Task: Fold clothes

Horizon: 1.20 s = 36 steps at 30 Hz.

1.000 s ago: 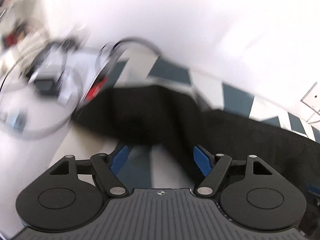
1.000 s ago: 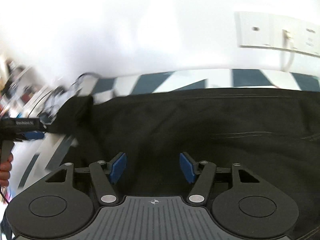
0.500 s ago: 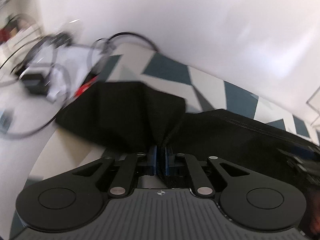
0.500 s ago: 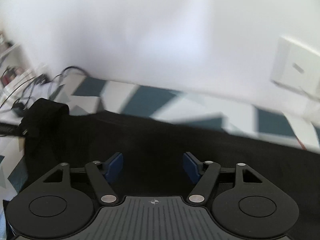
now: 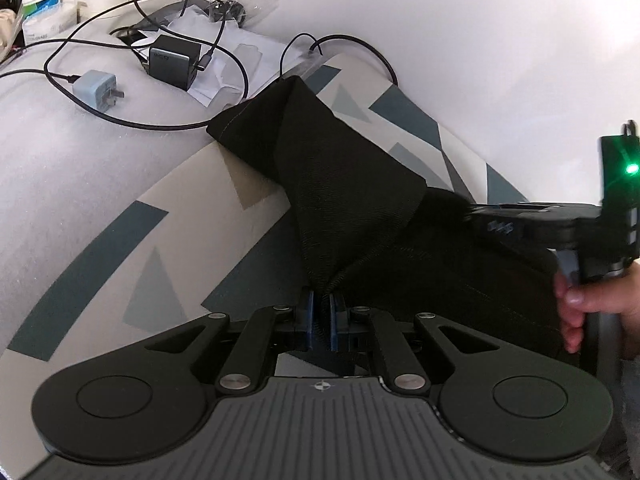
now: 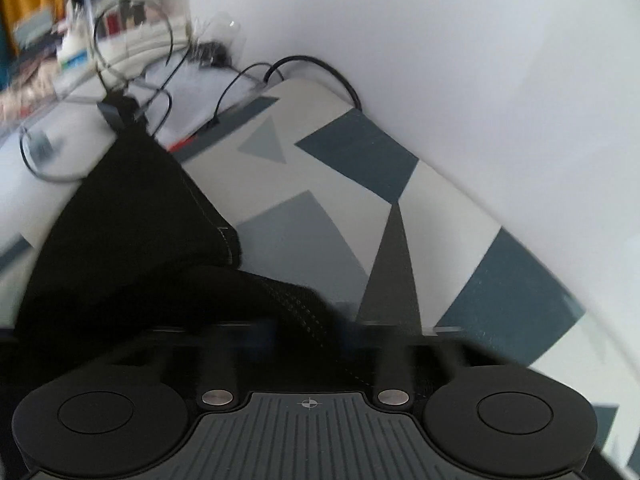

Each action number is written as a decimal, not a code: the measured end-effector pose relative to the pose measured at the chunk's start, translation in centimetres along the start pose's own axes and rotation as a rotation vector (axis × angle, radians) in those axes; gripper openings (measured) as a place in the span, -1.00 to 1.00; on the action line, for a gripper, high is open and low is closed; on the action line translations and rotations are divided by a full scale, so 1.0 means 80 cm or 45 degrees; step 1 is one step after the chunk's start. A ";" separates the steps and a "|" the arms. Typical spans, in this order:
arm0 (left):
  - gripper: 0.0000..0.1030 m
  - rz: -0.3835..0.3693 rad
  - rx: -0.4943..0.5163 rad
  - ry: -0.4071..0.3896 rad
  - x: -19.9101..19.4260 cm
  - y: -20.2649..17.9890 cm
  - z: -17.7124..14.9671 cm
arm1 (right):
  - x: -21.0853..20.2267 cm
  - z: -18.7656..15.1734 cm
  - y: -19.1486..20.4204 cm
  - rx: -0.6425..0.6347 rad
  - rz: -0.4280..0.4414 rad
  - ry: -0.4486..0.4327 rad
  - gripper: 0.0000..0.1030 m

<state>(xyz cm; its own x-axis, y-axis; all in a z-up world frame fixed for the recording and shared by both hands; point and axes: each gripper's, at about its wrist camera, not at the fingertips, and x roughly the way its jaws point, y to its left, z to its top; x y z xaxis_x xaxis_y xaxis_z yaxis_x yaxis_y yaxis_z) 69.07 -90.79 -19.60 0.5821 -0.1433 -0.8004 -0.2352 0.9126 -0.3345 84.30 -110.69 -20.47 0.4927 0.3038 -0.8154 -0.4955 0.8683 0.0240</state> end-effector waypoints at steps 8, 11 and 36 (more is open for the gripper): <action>-0.92 -0.001 0.113 -0.272 -0.021 -0.030 0.057 | -0.095 0.046 -0.048 0.255 -0.191 -0.416 -0.87; -0.93 0.086 0.191 -0.335 -0.012 -0.039 0.072 | -0.125 0.010 -0.071 0.384 -0.268 -0.454 -0.31; -0.71 0.073 0.367 0.028 0.133 -0.126 0.063 | -0.329 -0.520 -0.188 2.197 -0.775 -0.471 0.49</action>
<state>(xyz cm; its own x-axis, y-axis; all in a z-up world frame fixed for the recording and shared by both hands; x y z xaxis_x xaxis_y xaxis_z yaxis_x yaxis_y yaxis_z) 81.53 -99.62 -22.25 0.5563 -0.0935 -0.8257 -0.0345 0.9902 -0.1353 49.02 -148.02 -23.47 0.5290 -0.3080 -0.7907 0.8486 0.1930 0.4925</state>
